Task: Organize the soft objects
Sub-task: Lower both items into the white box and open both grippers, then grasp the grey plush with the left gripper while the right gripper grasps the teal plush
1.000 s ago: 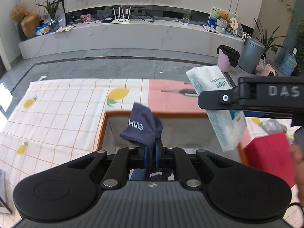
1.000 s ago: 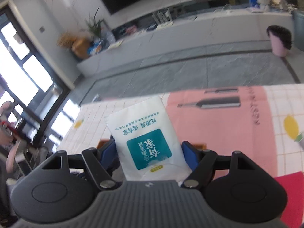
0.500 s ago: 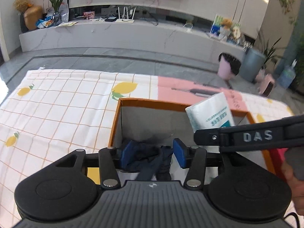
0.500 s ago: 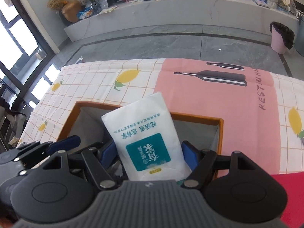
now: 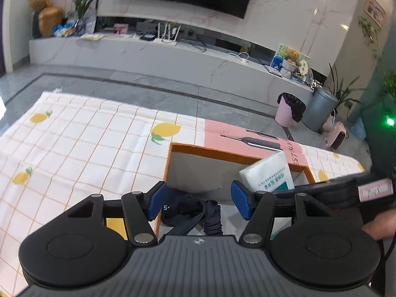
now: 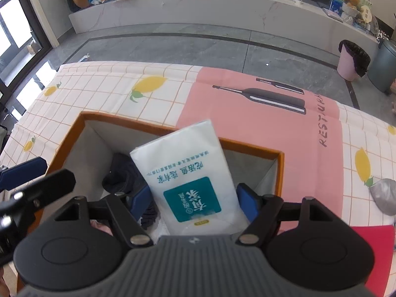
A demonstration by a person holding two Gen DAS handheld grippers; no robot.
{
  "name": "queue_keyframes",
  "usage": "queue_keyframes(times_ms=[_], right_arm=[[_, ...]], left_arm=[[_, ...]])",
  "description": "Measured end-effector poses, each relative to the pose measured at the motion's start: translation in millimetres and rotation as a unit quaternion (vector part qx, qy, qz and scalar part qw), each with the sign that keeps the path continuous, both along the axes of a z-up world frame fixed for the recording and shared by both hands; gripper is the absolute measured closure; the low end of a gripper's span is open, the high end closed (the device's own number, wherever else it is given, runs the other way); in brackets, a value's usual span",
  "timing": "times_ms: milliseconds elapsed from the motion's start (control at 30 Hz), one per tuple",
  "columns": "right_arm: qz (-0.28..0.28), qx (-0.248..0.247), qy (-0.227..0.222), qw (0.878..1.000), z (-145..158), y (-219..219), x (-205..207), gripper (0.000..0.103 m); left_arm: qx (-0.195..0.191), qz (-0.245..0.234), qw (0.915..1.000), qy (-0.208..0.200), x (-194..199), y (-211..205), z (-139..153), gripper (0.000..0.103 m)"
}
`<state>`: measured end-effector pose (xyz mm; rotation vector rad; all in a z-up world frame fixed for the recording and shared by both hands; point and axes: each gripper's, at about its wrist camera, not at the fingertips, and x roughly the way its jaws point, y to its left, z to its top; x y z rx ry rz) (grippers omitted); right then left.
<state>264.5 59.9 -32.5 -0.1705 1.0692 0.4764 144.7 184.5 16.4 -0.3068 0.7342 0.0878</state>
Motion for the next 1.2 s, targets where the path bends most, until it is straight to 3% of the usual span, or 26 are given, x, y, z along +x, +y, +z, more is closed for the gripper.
queue_keyframes(times_ms=[167,300,633,867,1200], right_arm=[[0.028,0.013,0.002,1.0,-0.9,1.4,-6.5,0.014],[0.035,0.024,-0.014,0.999,1.1,0.4,-12.7,0.012],[0.042,0.043,-0.07,0.996,30.6,-27.0,-31.8,0.007],[0.02,0.047,-0.084,0.995,52.4,-74.1,-43.3,0.006],[-0.023,-0.004,-0.127,0.992,65.5,-141.6,-67.0,0.006]], left_arm=[[-0.007,0.005,1.0,0.001,2.1,6.9,-4.9,0.033],[-0.007,0.006,1.0,-0.002,0.6,8.2,-8.4,0.033],[-0.05,0.001,0.9987,-0.012,-6.8,6.1,4.1,0.033],[0.036,-0.03,0.9983,-0.036,-16.5,-33.7,25.0,0.033],[0.077,-0.06,0.9937,-0.054,-26.0,-95.2,51.4,0.033]])
